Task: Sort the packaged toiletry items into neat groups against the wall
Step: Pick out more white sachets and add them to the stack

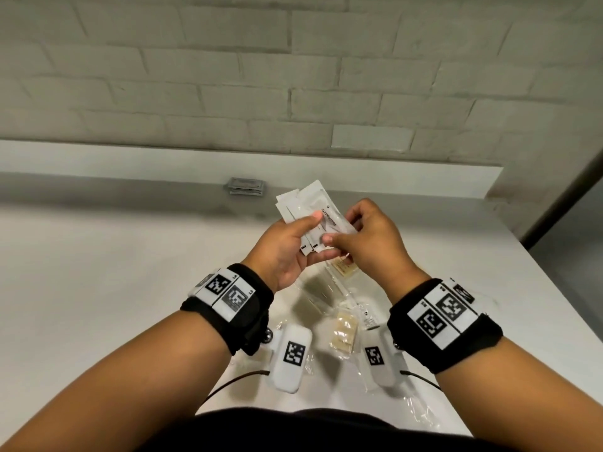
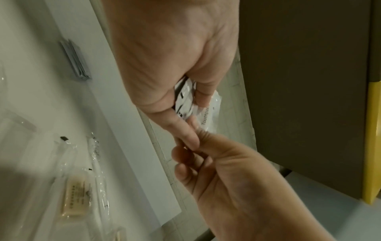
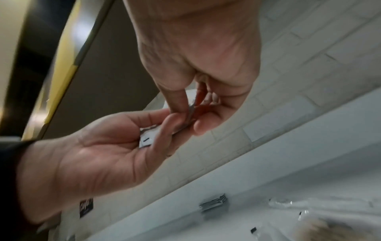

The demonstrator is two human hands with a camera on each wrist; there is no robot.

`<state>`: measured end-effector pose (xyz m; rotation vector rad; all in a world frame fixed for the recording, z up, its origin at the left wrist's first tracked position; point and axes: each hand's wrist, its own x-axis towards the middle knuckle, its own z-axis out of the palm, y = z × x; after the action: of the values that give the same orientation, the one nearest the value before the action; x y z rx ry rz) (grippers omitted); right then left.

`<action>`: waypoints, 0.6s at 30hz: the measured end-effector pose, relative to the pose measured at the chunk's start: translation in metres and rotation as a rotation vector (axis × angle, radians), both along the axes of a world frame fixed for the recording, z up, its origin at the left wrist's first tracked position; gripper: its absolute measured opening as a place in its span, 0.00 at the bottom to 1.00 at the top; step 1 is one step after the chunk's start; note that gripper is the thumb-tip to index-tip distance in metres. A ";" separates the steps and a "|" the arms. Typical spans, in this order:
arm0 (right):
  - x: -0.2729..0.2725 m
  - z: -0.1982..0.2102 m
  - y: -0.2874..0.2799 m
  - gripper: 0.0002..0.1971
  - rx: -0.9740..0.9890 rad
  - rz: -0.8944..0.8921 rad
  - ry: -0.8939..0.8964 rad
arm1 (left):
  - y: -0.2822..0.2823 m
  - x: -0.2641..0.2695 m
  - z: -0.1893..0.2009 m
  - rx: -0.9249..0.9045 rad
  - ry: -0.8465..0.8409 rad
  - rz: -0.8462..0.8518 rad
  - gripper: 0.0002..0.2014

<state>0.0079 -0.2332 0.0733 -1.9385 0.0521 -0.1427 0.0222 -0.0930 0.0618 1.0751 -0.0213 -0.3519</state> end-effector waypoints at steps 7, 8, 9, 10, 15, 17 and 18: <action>0.003 0.008 -0.020 0.08 0.047 0.161 0.095 | 0.005 -0.001 0.005 0.038 0.011 0.077 0.08; 0.005 0.011 -0.024 0.06 0.012 0.186 0.107 | 0.005 -0.001 0.006 0.054 0.009 0.080 0.09; 0.006 0.013 -0.028 0.06 -0.019 0.207 0.117 | 0.004 0.000 0.006 0.071 0.010 0.089 0.12; 0.008 0.016 -0.031 0.06 -0.044 0.226 0.125 | 0.004 0.001 0.006 0.088 0.010 0.106 0.14; 0.015 0.037 -0.058 0.11 -0.015 0.220 0.062 | 0.007 0.004 0.007 0.101 0.017 0.165 0.11; 0.020 0.049 -0.068 0.13 0.084 0.188 0.003 | 0.010 0.003 0.005 0.125 0.019 0.152 0.07; 0.022 0.054 -0.070 0.13 0.138 0.185 -0.014 | 0.011 0.003 0.004 0.139 0.014 0.145 0.07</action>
<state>0.0300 -0.3036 0.1268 -1.7939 -0.1236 -0.0290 0.0254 -0.0820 0.0658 1.2042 0.0947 -0.2322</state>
